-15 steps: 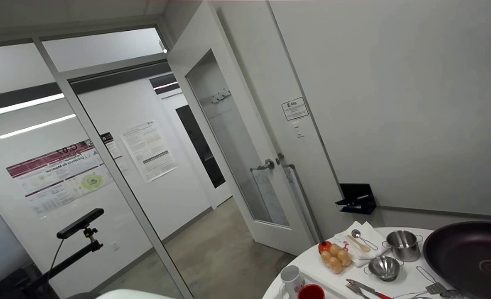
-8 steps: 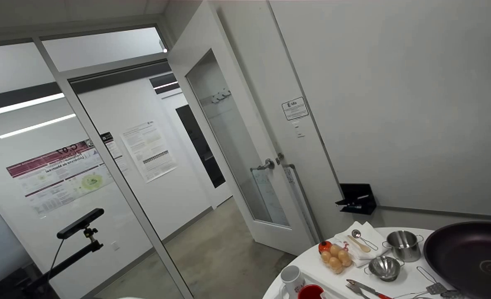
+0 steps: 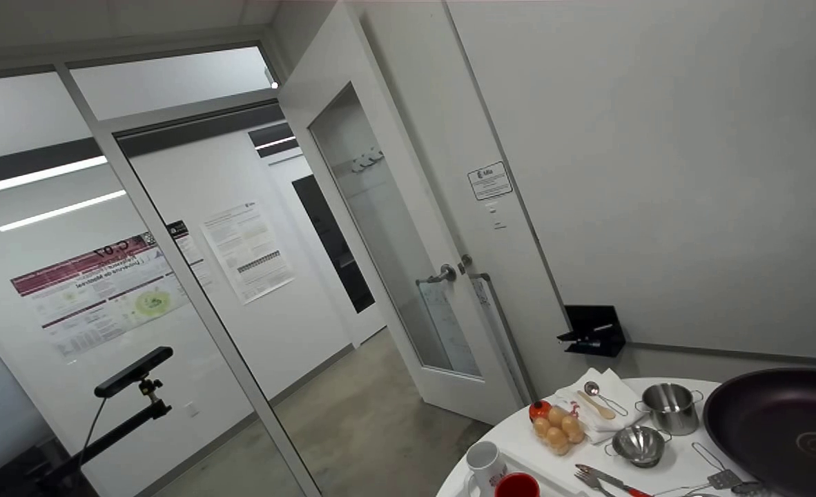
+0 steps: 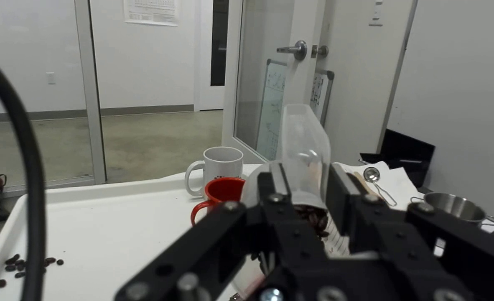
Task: Pour the contents of the jug into the bowl
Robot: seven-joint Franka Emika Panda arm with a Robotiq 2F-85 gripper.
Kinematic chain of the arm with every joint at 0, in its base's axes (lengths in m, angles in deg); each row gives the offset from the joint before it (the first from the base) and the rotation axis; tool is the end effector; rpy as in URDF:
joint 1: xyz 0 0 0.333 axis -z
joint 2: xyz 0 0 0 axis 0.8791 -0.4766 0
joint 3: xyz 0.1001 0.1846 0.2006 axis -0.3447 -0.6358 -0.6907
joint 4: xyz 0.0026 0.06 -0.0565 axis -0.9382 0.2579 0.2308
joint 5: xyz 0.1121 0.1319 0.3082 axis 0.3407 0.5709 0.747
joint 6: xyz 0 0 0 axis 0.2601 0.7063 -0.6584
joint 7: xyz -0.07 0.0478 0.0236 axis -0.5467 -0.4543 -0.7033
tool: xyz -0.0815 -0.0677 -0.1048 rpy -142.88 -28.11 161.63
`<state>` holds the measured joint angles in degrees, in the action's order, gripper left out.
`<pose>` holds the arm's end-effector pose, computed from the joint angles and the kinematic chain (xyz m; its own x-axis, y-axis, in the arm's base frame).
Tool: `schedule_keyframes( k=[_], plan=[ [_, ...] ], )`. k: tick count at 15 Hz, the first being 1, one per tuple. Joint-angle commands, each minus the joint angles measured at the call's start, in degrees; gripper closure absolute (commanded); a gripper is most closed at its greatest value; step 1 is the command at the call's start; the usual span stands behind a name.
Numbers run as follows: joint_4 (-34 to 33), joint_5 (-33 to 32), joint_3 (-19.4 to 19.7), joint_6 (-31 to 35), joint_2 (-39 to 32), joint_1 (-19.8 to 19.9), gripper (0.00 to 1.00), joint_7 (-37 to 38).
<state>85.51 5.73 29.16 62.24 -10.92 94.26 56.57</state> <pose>0.5568 -0.2655 0.1532 0.0306 -0.0666 -0.9973 -0.9114 0.4078 -0.0552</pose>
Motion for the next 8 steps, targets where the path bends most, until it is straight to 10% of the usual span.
schedule_keyframes(
  k=[1,8],
  plan=[
    [-2.56,2.09,-0.62,-2.58,-1.64,1.11,0.9,-1.24],
    [-2.67,2.85,-1.43,-5.45,-2.04,1.2,0.9,-2.7]
  ],
)
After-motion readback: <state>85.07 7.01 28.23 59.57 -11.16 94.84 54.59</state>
